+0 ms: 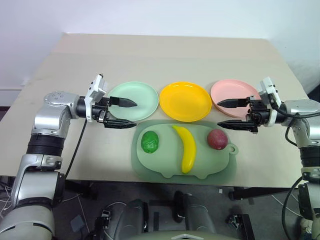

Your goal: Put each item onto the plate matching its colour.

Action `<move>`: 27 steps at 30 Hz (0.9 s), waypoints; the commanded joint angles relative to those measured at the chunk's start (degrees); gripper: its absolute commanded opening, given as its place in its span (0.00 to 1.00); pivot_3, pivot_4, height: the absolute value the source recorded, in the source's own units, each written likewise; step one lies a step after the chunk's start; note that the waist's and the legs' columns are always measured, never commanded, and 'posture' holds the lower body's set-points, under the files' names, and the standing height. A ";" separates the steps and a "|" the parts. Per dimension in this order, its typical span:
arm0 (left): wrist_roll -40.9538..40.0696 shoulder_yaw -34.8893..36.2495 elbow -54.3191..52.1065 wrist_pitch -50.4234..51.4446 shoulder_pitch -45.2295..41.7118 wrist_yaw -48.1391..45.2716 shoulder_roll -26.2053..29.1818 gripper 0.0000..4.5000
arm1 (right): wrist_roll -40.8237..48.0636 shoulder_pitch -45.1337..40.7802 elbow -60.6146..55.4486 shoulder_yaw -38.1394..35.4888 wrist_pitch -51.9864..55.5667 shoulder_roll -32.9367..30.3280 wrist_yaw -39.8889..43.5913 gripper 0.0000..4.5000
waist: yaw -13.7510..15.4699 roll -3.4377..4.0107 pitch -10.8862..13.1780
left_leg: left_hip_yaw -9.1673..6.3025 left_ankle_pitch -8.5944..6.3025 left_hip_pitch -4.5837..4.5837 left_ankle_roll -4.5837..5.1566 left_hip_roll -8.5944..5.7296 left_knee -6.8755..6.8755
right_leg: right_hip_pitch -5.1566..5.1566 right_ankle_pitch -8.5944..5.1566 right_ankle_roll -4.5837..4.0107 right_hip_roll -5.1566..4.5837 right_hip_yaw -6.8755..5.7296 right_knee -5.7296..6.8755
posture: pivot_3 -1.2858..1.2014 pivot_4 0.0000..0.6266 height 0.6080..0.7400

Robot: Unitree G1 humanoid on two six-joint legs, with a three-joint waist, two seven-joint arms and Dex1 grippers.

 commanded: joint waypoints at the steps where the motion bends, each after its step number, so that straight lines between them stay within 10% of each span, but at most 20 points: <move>1: -0.90 1.81 -1.79 -0.05 -0.49 -0.26 1.37 0.99 | 0.32 2.04 -4.91 -0.04 -0.93 0.03 -0.57 1.00 | -0.03 0.00 0.00 | 0.00 0.00 0.01 0.00 0.00 0.00 | 0.00 0.00 0.00 0.00 0.00 0.01 | 0.52 0.24 1.00; 27: -2.01 -0.04 -4.66 2.31 -0.88 -1.79 2.99 0.99 | -13.53 5.78 0.77 7.41 -17.46 -0.53 -2.91 1.00 | -0.09 -0.01 -0.01 | 0.02 0.00 0.02 0.00 -0.02 0.00 | 0.01 0.00 0.00 0.02 0.00 0.00 | 0.52 0.24 1.00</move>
